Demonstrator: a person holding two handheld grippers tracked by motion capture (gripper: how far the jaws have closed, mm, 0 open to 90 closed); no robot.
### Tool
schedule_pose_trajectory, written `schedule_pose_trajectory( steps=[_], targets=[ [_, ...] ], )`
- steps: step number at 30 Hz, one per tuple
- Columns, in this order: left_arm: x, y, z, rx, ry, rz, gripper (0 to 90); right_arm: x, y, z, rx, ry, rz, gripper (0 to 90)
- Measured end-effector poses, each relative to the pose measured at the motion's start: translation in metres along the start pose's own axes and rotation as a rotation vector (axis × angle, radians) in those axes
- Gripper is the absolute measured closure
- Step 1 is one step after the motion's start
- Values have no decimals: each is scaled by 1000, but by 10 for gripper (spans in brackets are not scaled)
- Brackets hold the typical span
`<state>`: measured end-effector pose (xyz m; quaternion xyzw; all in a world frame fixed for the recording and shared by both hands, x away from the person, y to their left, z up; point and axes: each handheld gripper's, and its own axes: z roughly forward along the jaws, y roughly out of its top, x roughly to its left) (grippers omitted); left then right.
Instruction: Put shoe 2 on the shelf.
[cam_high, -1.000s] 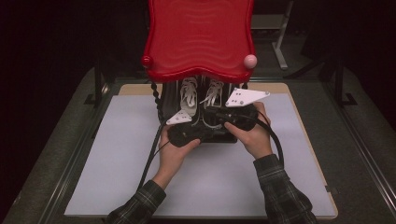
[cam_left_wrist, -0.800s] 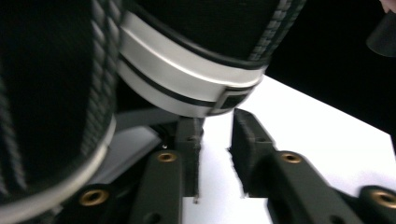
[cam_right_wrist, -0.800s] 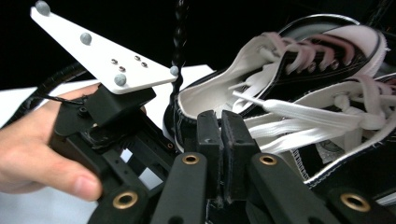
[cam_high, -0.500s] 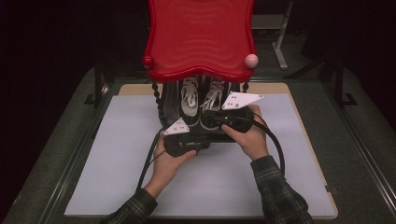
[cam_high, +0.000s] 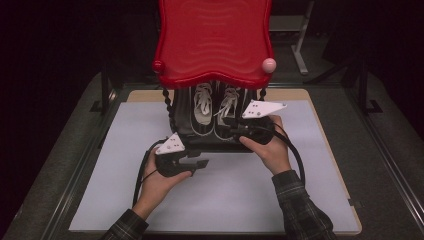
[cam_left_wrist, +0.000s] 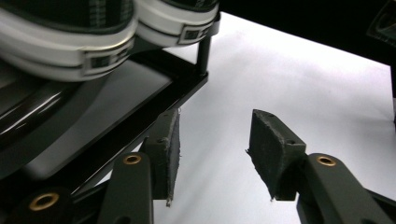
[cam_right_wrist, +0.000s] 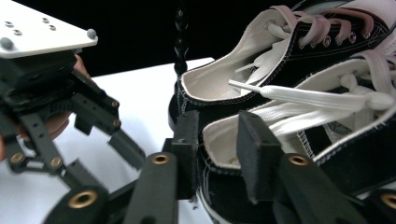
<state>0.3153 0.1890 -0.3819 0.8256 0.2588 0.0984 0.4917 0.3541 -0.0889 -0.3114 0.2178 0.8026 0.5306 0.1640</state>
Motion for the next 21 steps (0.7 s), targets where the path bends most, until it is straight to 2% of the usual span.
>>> schedule_pose_trajectory(
  steps=[6, 10, 12, 21],
  targets=[
    [11, -15, -24, 58, 39, 1, 428, -1, -5, -21, -34, -27, 52, 480],
    [18, -24, -38, 76, 66, -7, 374, 0, -13, -35, -25, -58, 72, 408],
    [22, -28, -47, 83, 81, -15, 348, 0, -21, -44, -45, -82, 73, 399],
    [29, -47, -76, 130, 153, -26, 284, 1, -58, -63, 39, -122, 116, 285]
  ],
)
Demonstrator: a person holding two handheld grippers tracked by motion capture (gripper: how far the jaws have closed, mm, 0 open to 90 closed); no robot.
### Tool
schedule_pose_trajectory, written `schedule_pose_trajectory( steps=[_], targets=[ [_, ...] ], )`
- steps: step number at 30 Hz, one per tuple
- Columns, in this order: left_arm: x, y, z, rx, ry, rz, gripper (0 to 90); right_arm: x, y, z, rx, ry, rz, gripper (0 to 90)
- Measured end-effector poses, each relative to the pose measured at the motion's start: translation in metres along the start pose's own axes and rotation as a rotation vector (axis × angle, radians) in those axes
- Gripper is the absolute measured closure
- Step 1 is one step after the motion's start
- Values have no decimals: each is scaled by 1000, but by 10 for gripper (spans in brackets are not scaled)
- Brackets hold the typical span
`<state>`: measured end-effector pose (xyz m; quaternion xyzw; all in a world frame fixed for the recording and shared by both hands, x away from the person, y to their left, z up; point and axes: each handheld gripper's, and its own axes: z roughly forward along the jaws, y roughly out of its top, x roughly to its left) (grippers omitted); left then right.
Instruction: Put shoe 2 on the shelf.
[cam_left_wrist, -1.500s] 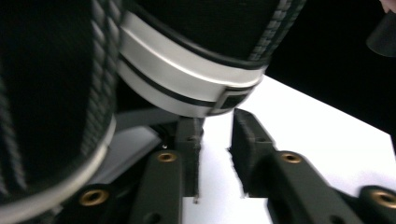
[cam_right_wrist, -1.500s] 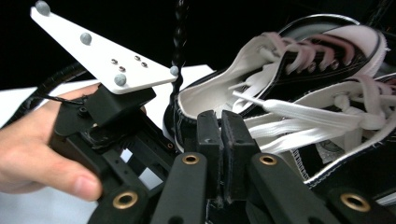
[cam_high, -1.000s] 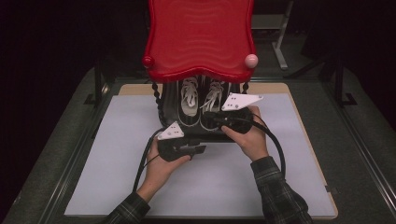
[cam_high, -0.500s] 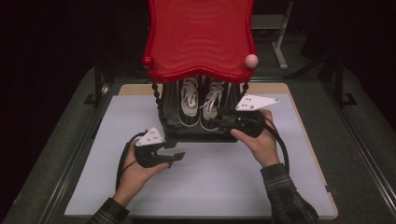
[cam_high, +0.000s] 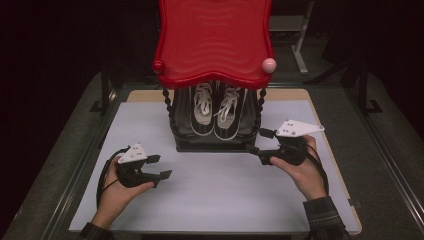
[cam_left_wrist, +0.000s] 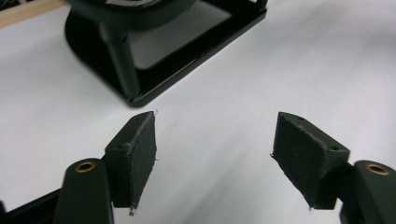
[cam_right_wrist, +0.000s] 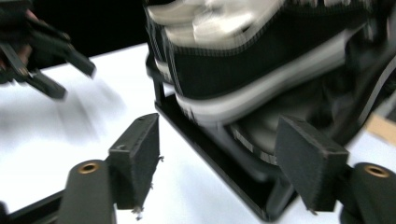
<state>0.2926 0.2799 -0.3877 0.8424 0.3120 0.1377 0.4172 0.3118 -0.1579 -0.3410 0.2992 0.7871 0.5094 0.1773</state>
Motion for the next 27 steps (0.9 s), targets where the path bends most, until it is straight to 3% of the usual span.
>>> schedule_pose_trajectory(
  steps=[4, 7, 18, 27],
  targets=[
    [4, -11, -9, 21, 18, -6, 259, -5, -21, -8, 36, -23, 28, 263],
    [8, -20, -16, 37, 34, -15, 249, -7, -41, -16, 90, -87, 45, 261],
    [21, -56, -36, 111, 115, -47, 236, -20, -101, -54, 204, -202, 135, 229],
    [29, -77, -40, 170, 168, -31, 219, -26, -142, -67, 299, -288, 176, 215]
  ],
)
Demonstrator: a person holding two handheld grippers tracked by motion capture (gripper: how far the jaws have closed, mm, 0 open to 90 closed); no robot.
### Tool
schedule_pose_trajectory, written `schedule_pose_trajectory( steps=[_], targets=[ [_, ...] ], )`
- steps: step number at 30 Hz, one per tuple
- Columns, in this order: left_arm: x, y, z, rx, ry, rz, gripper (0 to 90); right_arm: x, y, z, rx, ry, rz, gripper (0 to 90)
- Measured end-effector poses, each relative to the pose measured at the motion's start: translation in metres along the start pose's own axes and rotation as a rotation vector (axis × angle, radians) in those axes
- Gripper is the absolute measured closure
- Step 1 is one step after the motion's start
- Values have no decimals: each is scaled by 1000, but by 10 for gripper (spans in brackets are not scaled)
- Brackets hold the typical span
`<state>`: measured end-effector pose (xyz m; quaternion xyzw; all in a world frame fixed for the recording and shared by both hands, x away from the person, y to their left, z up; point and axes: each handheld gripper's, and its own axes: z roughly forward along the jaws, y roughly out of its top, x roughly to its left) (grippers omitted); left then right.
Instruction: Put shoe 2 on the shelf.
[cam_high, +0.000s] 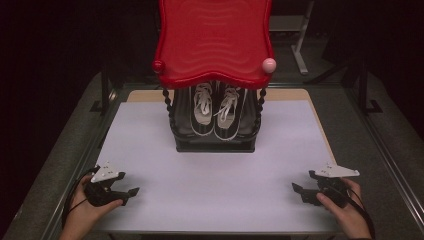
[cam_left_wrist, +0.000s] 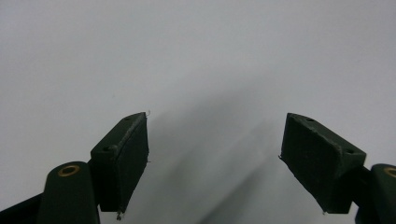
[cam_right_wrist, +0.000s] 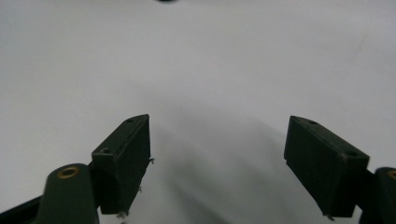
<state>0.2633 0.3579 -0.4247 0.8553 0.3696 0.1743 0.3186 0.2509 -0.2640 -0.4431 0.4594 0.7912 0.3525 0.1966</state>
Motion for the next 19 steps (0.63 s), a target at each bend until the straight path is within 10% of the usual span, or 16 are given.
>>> schedule_pose_trajectory(
  steps=[7, 19],
  targets=[
    [0, -7, 12, 36, 7, -4, 202, -5, -10, 5, 35, -30, -10, 172],
    [6, -19, 15, -41, -14, -58, 128, -9, -12, 7, 37, -17, 18, 139]
  ],
)
